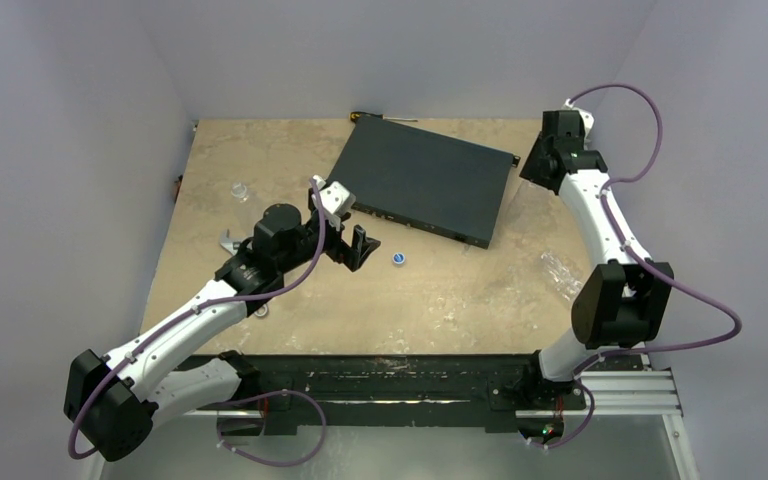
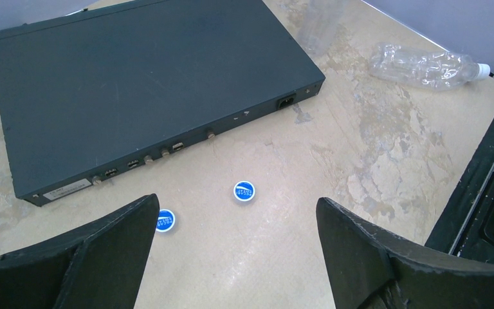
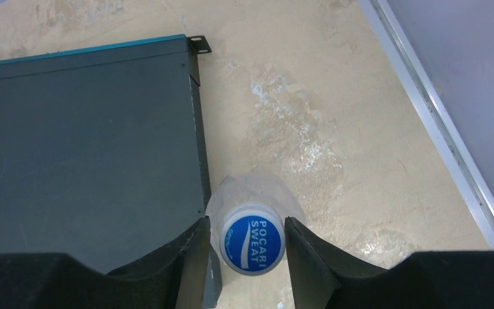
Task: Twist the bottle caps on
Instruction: Place the plastic bottle at the center of the board.
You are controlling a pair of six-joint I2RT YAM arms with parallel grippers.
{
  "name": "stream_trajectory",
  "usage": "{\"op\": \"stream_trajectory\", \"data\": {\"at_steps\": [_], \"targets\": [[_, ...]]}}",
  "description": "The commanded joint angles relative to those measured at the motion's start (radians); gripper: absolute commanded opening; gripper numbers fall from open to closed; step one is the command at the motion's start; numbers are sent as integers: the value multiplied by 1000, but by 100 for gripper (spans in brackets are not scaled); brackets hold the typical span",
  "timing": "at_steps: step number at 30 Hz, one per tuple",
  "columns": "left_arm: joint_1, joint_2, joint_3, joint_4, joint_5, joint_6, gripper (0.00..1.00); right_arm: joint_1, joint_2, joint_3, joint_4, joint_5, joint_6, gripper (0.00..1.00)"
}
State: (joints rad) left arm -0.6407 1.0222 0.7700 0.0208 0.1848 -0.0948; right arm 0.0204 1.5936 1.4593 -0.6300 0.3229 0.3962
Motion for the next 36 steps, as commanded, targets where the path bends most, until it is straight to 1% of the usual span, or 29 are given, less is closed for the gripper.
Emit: {"op": "stream_trajectory", "data": {"at_steps": [1,4,6,18,19,22,26,27,28,30,32,33,36], "targets": [[8,-9,-4,34,4,-7,91,-1,-34,-10,-3,5,12,53],[8,-11,-5,33,5,-8,91,0,-37,-2,-11,6,13,61],[8,-13,-5,32,5,-10,91,-1,-41,1,-13,4,12,64],[8,-11,-6,34,5,-13,91,0,-54,29,-37,7,10,67],[8,-11,-5,36,5,-14,91,0,-57,31,-42,10,12,69],[7,-15,-2,43,1,-26,92,-1,-72,39,-64,22,14,78],[7,-27,40,26,-19,-53,92,0,-116,44,-103,24,19,95],[8,-30,56,11,-39,-60,92,0,-131,44,-115,30,20,98],[8,-36,79,-12,-70,-69,92,0,-156,43,-133,47,19,98],[8,-55,124,-105,-162,-87,92,2,-198,33,-149,9,8,98],[8,-81,172,-178,-296,-116,92,19,-245,3,-164,-24,11,98],[9,-96,196,-223,-391,-135,92,39,-272,-11,-169,-29,15,98],[7,-123,267,-387,-580,-182,91,131,-342,-53,-180,-35,41,98]]}}
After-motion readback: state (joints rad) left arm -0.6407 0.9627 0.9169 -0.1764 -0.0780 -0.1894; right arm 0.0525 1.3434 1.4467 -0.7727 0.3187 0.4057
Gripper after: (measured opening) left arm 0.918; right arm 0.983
